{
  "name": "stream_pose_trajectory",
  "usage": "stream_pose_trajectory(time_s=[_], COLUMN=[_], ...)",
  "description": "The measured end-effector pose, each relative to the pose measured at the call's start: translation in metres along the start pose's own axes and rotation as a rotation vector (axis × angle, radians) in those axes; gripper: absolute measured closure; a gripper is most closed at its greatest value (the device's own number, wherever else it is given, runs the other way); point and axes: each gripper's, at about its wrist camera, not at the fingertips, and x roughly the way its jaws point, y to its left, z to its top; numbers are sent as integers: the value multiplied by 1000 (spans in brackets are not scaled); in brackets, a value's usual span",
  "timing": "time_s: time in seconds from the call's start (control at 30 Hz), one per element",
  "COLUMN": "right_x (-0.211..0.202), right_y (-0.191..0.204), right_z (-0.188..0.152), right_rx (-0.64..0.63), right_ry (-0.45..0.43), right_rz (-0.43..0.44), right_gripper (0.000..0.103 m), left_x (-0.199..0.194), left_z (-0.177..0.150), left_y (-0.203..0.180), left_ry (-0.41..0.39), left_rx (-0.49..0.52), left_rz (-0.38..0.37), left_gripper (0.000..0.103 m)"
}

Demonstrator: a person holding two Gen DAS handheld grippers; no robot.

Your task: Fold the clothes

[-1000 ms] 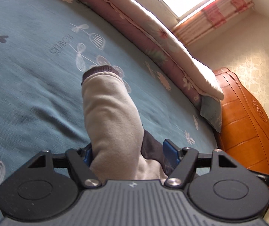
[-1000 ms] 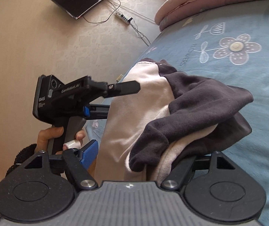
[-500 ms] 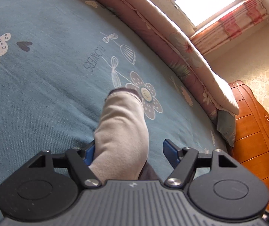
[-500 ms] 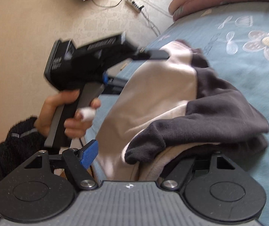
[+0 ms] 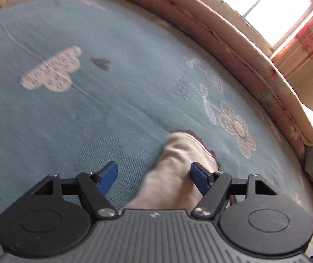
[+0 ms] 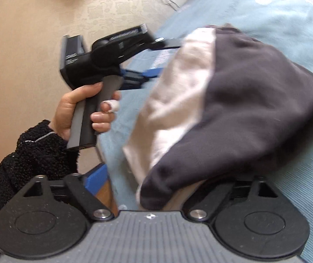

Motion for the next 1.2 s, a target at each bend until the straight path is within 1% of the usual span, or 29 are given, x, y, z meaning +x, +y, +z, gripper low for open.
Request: stream_pose_trajectory(time_s=[0.07,0.1,0.13,0.2,0.23,0.27,0.33,0.4,0.47,0.53,0.63,0.7,0.73,0.77,0.83,0.9,1.0,1.1,1.2], right_x=[-16,-23,-31,-46,-49,-51,-51,-49,-53,-67,-88,-101,-104,-107,-104,-100,-80,-49,-18], right_y=[-14,-22,-34,-54,-64,-69,-73,-76,-80,-83,-86,-88,-87,-86,-77,-58,-21,20,51], right_z=[-5,-6,-7,-9,-8,-7,-1,6,18,30,44,54,59,66,78,80,74,58,45], right_rx=[33,55,97,209,270,317,367,396,399,370,340,326,311,290,203,62,-207,-454,-640], right_ry=[-28,-46,-79,-151,-179,-200,-224,-245,-284,-343,-419,-433,-426,-415,-359,-282,-136,-21,30], right_rz=[-6,-6,6,47,85,114,127,140,142,127,114,64,22,-21,-107,-163,-239,-292,-348], right_gripper=[9,8,6,6,6,6,6,5,5,5,5,4,4,4,4,4,4,4,4], left_x=[-17,-25,-32,-45,-49,-52,-58,-62,-65,-66,-58,-53,-53,-56,-63,-75,-93,-101,-103], left_z=[-8,-13,-21,-41,-50,-60,-77,-91,-103,-114,-129,-138,-140,-140,-139,-138,-140,-148,-155], left_y=[-2,-7,-12,-22,-26,-31,-39,-43,-45,-43,-40,-42,-46,-49,-54,-53,-46,-39,-38], left_ry=[-32,-43,-50,-47,-39,-35,-32,-32,-31,-18,30,46,44,36,13,-29,-76,-70,-36], left_rx=[-18,-14,-1,21,28,34,43,57,62,43,30,49,69,82,79,41,-31,-73,-69], left_rz=[-35,-57,-83,-129,-140,-144,-144,-113,-83,-81,-97,-80,-64,-50,-37,-34,7,51,110], left_gripper=[30,30,27,26,25,25,25,25,24,22,18,17,17,17,17,17,17,17,17])
